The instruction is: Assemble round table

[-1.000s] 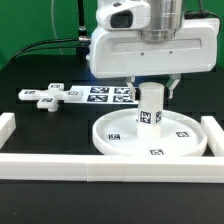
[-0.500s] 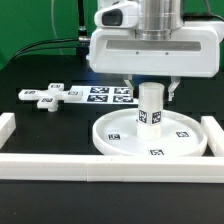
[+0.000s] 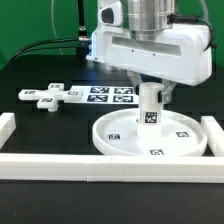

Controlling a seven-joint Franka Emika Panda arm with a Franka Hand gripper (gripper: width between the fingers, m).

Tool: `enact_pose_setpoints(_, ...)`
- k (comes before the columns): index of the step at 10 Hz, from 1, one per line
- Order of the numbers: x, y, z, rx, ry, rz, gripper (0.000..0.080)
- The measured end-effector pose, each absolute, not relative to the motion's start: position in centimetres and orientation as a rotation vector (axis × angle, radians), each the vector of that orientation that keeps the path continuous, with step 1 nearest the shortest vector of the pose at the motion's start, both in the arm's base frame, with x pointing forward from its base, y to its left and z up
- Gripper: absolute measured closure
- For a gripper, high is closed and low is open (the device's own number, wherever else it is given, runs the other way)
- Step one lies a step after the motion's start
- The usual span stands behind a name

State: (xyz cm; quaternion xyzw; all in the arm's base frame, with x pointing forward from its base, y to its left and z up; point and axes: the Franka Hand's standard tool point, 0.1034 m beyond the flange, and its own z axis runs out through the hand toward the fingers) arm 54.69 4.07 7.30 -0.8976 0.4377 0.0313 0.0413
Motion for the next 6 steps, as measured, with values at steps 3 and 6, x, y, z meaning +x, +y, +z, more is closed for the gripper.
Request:
enact_pose_setpoints(3,54.75,4.11,7.31,-2.598,1.593,0.115,0.0392)
enact_pose_setpoints(6,54.92,4.4,7.43,-2.713,1.386,0.098,0.0238)
